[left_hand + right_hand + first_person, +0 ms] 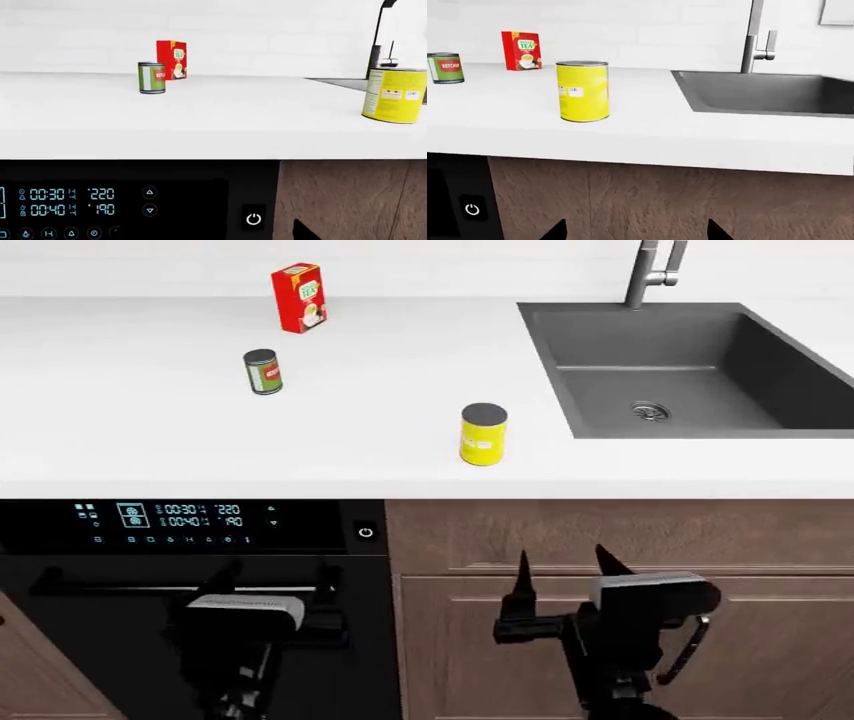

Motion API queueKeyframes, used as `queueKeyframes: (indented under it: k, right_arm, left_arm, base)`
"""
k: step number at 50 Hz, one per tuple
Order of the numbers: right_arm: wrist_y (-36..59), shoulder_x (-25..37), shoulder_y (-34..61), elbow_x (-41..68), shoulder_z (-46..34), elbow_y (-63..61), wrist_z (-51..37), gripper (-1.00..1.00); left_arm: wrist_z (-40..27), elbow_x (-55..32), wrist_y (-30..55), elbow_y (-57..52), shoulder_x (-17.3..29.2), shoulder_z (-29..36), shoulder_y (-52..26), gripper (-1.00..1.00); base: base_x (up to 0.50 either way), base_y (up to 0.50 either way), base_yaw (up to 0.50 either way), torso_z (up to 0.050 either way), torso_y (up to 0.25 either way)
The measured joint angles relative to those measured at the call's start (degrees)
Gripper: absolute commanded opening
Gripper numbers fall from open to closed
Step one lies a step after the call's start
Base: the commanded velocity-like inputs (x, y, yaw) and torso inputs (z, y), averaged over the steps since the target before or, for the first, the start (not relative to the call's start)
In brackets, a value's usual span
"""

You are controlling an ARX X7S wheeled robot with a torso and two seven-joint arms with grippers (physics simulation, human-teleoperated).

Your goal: Pick the cans from the counter and place them in their designated side in the cabinet.

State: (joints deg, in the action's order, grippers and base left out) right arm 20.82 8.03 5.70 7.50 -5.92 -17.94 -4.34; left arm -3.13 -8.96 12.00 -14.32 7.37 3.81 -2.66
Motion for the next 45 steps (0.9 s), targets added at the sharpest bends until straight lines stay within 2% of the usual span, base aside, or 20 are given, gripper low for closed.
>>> queueKeyframes:
  k: [8, 16, 27, 45]
  right_arm:
    - [17.71, 2.13, 11.46, 4.23, -0.16, -7.52, 1.78, 1.00]
    - [26.60, 2.45, 23.12, 7.36, -0.31, -3.45, 4.65, 1.00]
    - [26.20, 1.64, 34.19, 8.91, -1.12, 11.76, 9.22, 1.00]
    - [23.24, 0.59, 41.22, 9.76, -4.04, 27.05, 14.37, 1.00]
  left_arm:
    - [-1.14, -7.56, 15.35, -13.68, 2.67, -3.04, -7.23, 1.00]
    - [-2.62, -16.47, 30.59, -23.01, 4.77, -7.34, -16.05, 1.00]
    - [-4.33, -23.92, 41.90, -28.37, 6.36, -12.06, -23.99, 1.00]
    - [-5.44, -27.38, 45.63, -30.25, 6.93, -14.19, -27.32, 1.00]
  base:
    - [0.00, 0.00, 0.00, 0.000, 0.000]
    - [0.00, 0.00, 0.00, 0.000, 0.000]
    - [0.00, 0.00, 0.00, 0.000, 0.000]
    - [0.00, 0.00, 0.00, 0.000, 0.000]
